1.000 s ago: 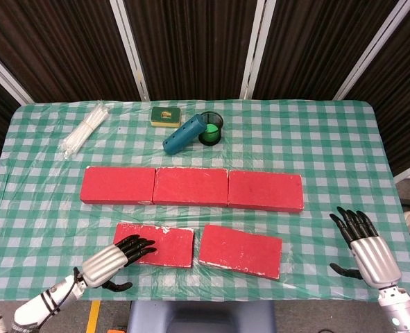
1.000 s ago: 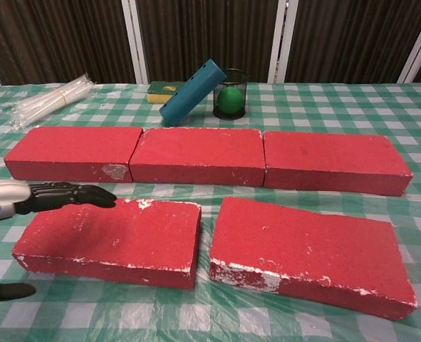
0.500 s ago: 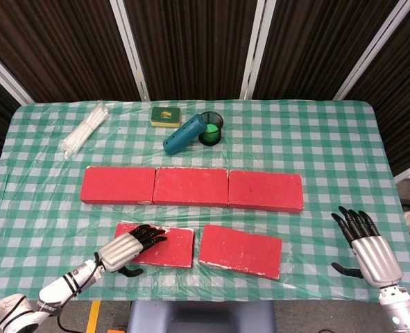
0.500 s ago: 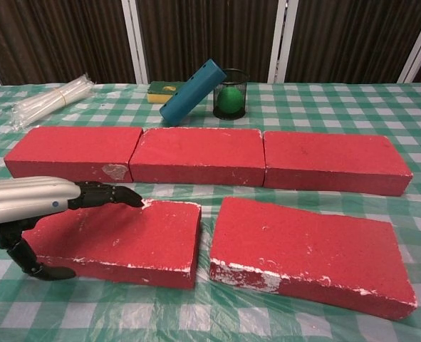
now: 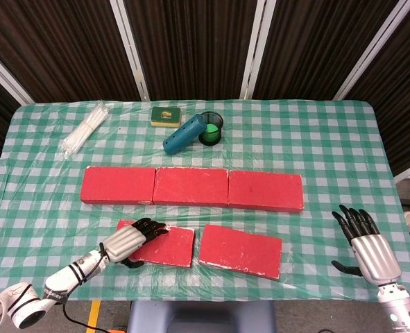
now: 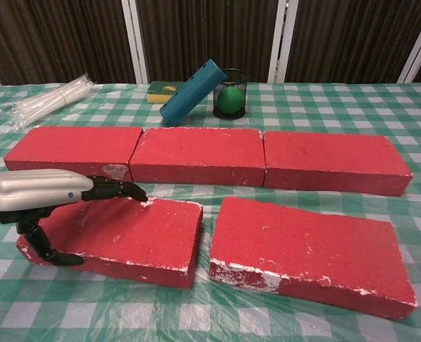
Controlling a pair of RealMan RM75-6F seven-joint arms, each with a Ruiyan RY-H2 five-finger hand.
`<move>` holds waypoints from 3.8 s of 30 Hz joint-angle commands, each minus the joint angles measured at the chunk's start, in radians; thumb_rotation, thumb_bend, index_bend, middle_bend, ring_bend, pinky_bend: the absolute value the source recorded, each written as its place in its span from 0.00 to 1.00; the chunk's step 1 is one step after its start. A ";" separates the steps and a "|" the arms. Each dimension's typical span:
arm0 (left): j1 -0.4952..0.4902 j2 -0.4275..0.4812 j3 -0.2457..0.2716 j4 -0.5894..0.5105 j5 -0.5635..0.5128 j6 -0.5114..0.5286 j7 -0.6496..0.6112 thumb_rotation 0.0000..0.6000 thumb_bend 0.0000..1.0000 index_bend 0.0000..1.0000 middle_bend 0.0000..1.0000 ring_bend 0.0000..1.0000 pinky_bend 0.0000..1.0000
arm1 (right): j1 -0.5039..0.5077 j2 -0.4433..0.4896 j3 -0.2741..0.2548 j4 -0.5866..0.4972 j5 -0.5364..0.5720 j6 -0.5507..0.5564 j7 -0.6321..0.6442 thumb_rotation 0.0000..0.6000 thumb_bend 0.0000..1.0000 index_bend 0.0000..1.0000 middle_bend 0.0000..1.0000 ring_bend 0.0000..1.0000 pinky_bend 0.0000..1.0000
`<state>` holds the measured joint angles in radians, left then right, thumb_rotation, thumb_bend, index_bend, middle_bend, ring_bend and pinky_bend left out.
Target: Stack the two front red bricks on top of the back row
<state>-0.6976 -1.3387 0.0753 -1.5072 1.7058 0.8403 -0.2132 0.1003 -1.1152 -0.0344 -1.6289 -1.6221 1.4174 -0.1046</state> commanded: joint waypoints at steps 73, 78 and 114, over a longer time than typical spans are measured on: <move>-0.239 -0.086 -0.262 0.157 -0.485 -0.161 0.237 1.00 0.37 0.10 0.77 0.64 0.62 | 0.011 -0.002 0.028 -0.003 0.096 -0.042 -0.039 1.00 0.17 0.00 0.00 0.00 0.00; -0.261 -0.085 -0.254 0.173 -0.458 -0.208 0.191 1.00 0.37 0.10 0.73 0.60 0.59 | 0.012 -0.003 0.028 0.001 0.103 -0.048 -0.043 1.00 0.17 0.00 0.00 0.00 0.00; -0.316 -0.055 -0.235 0.242 -0.461 -0.329 0.077 1.00 0.36 0.03 0.06 0.00 0.16 | 0.010 -0.013 0.041 -0.003 0.133 -0.046 -0.072 1.00 0.17 0.00 0.00 0.00 0.00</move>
<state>-1.0130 -1.3946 -0.1616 -1.2666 1.2441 0.5148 -0.1326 0.1104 -1.1285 0.0064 -1.6321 -1.4891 1.3714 -0.1767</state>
